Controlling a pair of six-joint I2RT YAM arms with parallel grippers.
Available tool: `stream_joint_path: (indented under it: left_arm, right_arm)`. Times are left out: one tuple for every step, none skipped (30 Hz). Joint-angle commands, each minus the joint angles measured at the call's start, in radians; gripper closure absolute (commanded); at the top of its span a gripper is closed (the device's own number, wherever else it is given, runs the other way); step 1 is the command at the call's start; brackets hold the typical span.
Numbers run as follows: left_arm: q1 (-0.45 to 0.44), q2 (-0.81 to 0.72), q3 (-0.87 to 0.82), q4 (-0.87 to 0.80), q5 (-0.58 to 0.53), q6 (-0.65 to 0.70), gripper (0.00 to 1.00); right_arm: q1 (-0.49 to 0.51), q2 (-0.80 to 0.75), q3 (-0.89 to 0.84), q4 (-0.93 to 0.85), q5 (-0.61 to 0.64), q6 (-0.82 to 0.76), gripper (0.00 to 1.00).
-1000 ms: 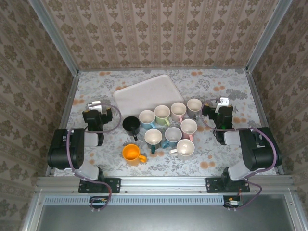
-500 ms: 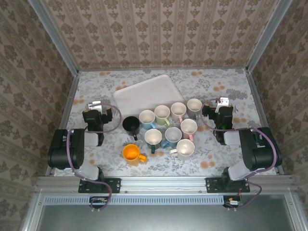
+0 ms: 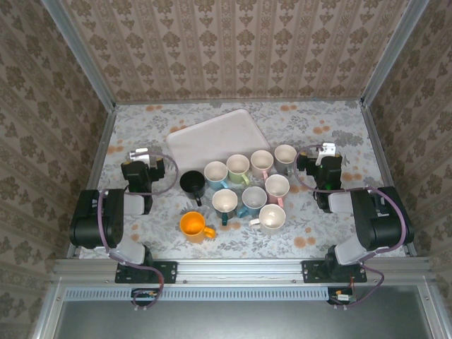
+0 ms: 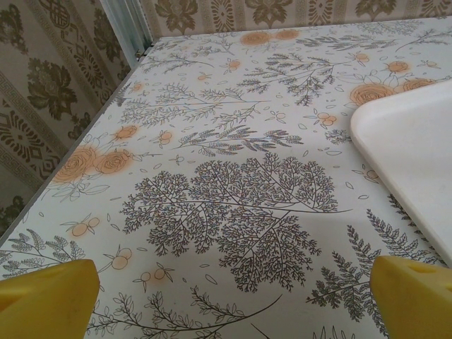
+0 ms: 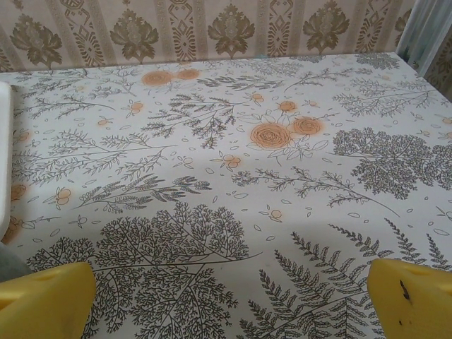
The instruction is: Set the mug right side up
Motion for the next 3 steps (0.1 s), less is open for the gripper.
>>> stream_joint_path:
  left_arm:
    - [0.002,-0.007,0.008,0.014,0.015,0.009,0.00]
    - [0.002,-0.007,0.006,0.018,0.015,0.010,0.00]
    - [0.002,-0.007,0.005,0.020,0.016,0.011,0.00]
  right_arm:
    - [0.003,-0.002,-0.007,0.001,0.020,-0.006,0.00]
    - [0.003,-0.002,-0.007,0.001,0.020,-0.006,0.00]
    - [0.003,0.000,-0.006,0.001,0.020,-0.006,0.00]
